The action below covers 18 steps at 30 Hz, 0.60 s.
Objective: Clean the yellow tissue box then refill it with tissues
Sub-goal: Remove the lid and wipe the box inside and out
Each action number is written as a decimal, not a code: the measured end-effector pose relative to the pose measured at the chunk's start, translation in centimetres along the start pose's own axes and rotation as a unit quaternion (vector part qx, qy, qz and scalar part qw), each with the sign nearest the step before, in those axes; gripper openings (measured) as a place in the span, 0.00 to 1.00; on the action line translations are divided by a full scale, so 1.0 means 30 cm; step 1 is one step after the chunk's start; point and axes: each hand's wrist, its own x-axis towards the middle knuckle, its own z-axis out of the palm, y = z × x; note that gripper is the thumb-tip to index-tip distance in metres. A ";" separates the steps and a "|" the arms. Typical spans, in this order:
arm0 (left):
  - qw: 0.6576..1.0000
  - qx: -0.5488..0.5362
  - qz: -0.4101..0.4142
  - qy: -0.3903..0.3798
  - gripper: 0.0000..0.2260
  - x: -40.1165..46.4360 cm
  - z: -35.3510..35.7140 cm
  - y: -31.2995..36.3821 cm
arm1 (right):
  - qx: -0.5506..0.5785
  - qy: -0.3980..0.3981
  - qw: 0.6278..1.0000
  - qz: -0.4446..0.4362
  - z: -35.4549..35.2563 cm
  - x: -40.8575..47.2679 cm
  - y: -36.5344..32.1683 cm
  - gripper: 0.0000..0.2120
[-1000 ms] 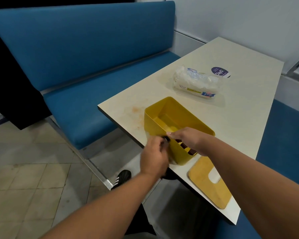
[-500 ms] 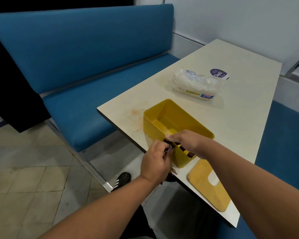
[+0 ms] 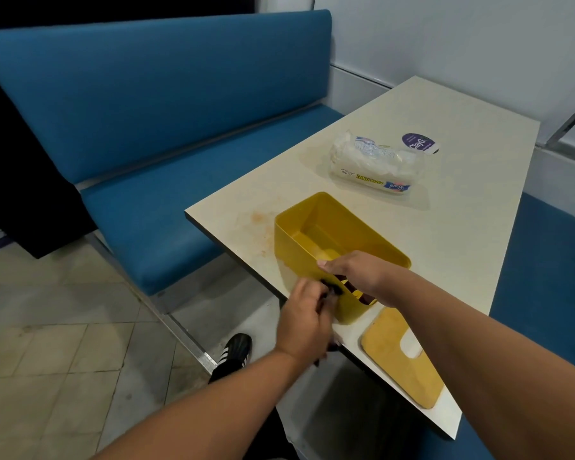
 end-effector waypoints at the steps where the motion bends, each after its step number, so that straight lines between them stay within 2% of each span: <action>1: 0.999 0.016 -0.023 0.035 0.04 0.045 -0.018 -0.011 | 0.001 0.000 1.000 -0.001 0.000 0.001 0.003 0.29; 4: 0.982 0.038 -0.134 0.124 0.06 0.198 -0.100 -0.038 | 0.003 -0.002 1.000 0.003 0.001 0.000 0.006 0.29; 6: 0.973 0.051 -0.167 0.149 0.08 0.251 -0.125 -0.056 | 0.004 -0.002 1.000 0.002 0.002 0.001 0.006 0.29; 9: 0.978 0.041 -0.141 0.146 0.05 0.190 -0.079 -0.027 | 0.002 0.001 1.000 -0.005 0.003 0.001 0.006 0.30; 12: 0.996 -0.042 -0.055 0.054 0.04 0.013 0.016 0.003 | 0.002 0.004 1.000 -0.010 0.003 0.006 0.011 0.31; 14: 0.999 -0.041 -0.028 0.017 0.04 -0.030 0.030 0.002 | 0.005 0.001 1.000 -0.015 0.003 0.008 0.015 0.34; 16: 0.997 -0.007 -0.055 0.054 0.04 0.028 0.007 -0.011 | 0.002 0.004 1.000 -0.015 0.006 0.009 0.015 0.34; 18: 0.988 0.026 -0.116 0.098 0.05 0.125 -0.047 -0.020 | -0.005 0.009 1.000 -0.013 0.009 0.006 0.012 0.33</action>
